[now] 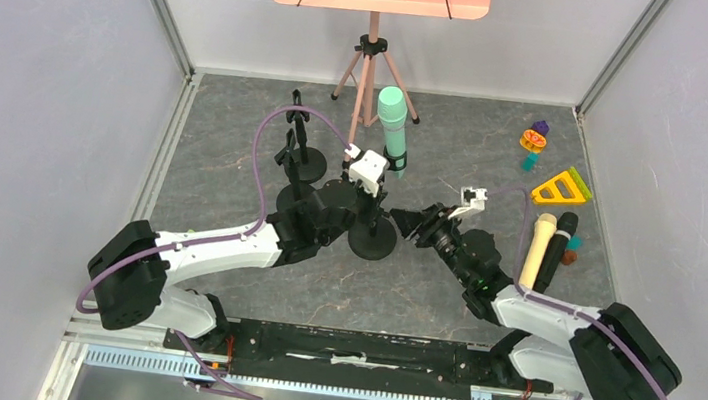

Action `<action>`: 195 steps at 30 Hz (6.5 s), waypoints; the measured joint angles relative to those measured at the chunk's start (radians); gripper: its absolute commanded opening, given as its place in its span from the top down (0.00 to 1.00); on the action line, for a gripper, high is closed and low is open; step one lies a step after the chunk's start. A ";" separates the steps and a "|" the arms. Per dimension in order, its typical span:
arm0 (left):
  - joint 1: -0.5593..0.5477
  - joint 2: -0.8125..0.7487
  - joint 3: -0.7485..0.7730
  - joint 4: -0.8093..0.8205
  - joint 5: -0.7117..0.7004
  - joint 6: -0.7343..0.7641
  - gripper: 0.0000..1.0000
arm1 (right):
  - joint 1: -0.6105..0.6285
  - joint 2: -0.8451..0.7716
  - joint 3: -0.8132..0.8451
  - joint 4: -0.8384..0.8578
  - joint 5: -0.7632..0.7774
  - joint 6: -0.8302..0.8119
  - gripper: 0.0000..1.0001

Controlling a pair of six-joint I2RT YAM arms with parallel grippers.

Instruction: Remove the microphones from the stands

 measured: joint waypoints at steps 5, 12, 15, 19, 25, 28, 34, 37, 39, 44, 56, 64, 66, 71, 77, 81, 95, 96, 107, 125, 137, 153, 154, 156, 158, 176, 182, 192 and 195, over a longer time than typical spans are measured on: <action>0.000 0.000 0.000 0.000 0.000 0.000 0.98 | -0.038 0.107 -0.068 0.082 -0.102 0.330 0.42; -0.003 -0.011 -0.010 0.000 0.000 0.000 0.98 | -0.080 0.266 -0.068 0.273 -0.277 0.570 0.46; -0.004 -0.013 -0.011 0.000 0.000 0.000 0.98 | -0.084 0.281 -0.069 0.347 -0.300 0.626 0.46; -0.004 -0.013 -0.011 0.000 0.000 0.000 0.98 | -0.085 0.269 -0.088 0.419 -0.299 0.665 0.46; -0.004 -0.013 -0.011 0.000 0.003 0.000 0.98 | -0.098 0.253 -0.089 0.417 -0.301 0.687 0.49; 0.001 -0.013 -0.011 -0.002 -0.010 0.000 0.98 | -0.106 0.267 -0.062 0.406 -0.319 0.692 0.51; 0.004 -0.017 -0.011 -0.008 -0.013 0.000 0.98 | -0.109 0.274 -0.052 0.372 -0.319 0.698 0.55; 0.004 -0.017 -0.011 -0.009 -0.009 0.000 0.98 | -0.110 0.285 -0.047 0.352 -0.320 0.698 0.54; 0.004 -0.017 -0.011 -0.010 -0.010 0.000 0.98 | -0.111 0.293 -0.039 0.348 -0.323 0.698 0.55; 0.004 -0.018 -0.011 -0.013 -0.014 0.005 0.98 | -0.121 0.315 -0.018 0.334 -0.335 0.701 0.56; -0.001 -0.026 -0.011 -0.026 0.000 0.008 0.98 | -0.130 0.352 0.052 0.246 -0.357 0.679 0.63; -0.001 -0.026 -0.011 -0.027 0.000 0.008 0.98 | -0.130 0.360 0.054 0.254 -0.362 0.676 0.77; -0.001 -0.026 -0.011 -0.027 0.000 0.008 0.98 | -0.130 0.359 0.054 0.253 -0.362 0.669 0.78; -0.002 -0.026 -0.011 -0.027 0.003 0.008 0.98 | -0.130 0.339 0.053 0.233 -0.359 0.625 0.84; -0.004 -0.026 -0.011 -0.026 0.019 0.008 0.98 | -0.130 0.298 0.049 0.190 -0.360 0.554 0.65; -0.004 -0.026 -0.011 -0.026 0.021 0.007 0.98 | -0.130 0.287 0.047 0.177 -0.372 0.541 0.72; -0.006 -0.026 -0.011 -0.026 0.023 0.007 0.98 | -0.136 0.284 0.034 0.197 -0.379 0.530 1.00; -0.006 -0.026 -0.011 -0.026 0.024 0.007 0.98 | -0.136 0.283 0.032 0.201 -0.379 0.519 1.00; -0.011 -0.026 -0.011 -0.022 0.048 0.007 0.98 | -0.135 0.248 -0.011 0.288 -0.400 0.232 1.00; -0.021 -0.026 -0.011 -0.018 0.104 -0.004 0.98 | 0.007 0.221 -0.167 0.599 -0.393 -0.726 0.96; -0.021 -0.021 -0.011 -0.014 0.108 -0.009 0.98 | 0.016 0.127 -0.217 0.607 -0.403 -0.991 0.52; -0.021 -0.020 -0.011 -0.016 0.101 -0.009 0.97 | 0.014 -0.097 -0.199 0.273 -0.040 -0.276 0.38; -0.021 -0.020 -0.011 -0.016 0.101 -0.009 0.97 | 0.014 -0.096 -0.173 0.234 -0.040 -0.242 0.37; -0.021 -0.020 -0.011 -0.016 0.101 -0.009 0.97 | 0.012 -0.090 -0.102 0.134 -0.044 -0.166 0.36; -0.021 -0.020 -0.011 -0.016 0.101 -0.009 0.97 | 0.002 -0.071 -0.039 0.065 -0.069 -0.099 0.36; -0.016 -0.021 -0.032 -0.006 0.062 -0.008 0.98 | -0.067 -0.101 0.026 -0.295 -0.071 0.031 0.02; -0.016 -0.021 -0.032 -0.006 0.062 -0.008 0.98 | -0.190 -0.103 -0.052 -0.256 -0.120 0.148 0.08; -0.016 -0.022 -0.033 -0.006 0.061 -0.008 0.98 | -0.192 0.117 -0.138 0.066 -0.341 0.500 0.21; -0.016 -0.022 -0.034 -0.004 0.062 -0.008 0.98 | -0.182 0.145 -0.169 0.185 -0.355 0.597 0.21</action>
